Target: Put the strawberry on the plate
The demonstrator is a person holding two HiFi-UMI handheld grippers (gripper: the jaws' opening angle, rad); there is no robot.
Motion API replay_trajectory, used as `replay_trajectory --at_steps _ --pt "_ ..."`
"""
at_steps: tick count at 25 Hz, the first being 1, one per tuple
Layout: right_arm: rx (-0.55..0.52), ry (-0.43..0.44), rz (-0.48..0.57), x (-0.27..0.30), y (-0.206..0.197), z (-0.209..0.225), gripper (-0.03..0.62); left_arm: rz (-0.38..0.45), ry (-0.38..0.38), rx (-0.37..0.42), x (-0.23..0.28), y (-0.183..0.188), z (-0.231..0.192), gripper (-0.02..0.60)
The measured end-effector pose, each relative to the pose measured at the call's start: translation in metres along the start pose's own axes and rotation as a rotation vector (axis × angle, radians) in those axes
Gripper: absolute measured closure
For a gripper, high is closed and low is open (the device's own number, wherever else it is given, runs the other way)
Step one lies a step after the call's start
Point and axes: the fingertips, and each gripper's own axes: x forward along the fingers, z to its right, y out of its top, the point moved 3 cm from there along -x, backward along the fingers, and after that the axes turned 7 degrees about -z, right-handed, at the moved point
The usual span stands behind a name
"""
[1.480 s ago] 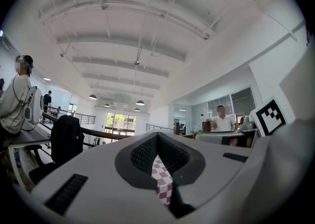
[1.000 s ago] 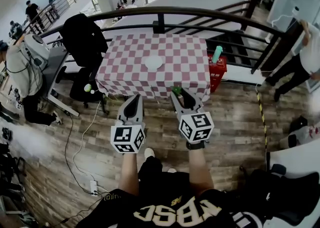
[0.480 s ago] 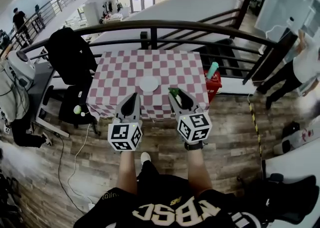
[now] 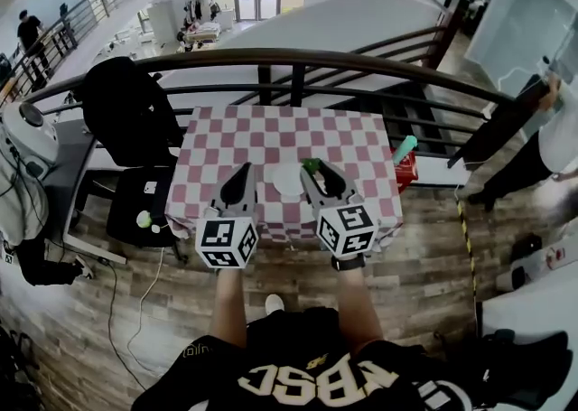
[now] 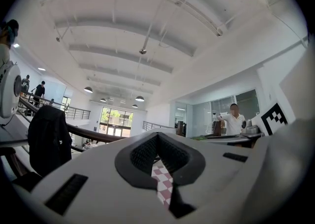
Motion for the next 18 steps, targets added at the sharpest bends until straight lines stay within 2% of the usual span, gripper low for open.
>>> replay_trajectory --at_steps 6,11,18 --pt "0.007 -0.032 -0.076 0.028 -0.024 0.006 0.45 -0.078 -0.06 -0.047 0.027 -0.039 -0.014 0.569" --pt "0.042 -0.048 -0.136 0.035 -0.054 0.025 0.45 -0.147 -0.072 -0.032 0.041 -0.072 -0.022 0.569" --pt "0.005 -0.047 -0.276 0.039 -0.108 0.074 0.45 -0.25 -0.122 0.009 0.071 -0.127 -0.038 0.569"
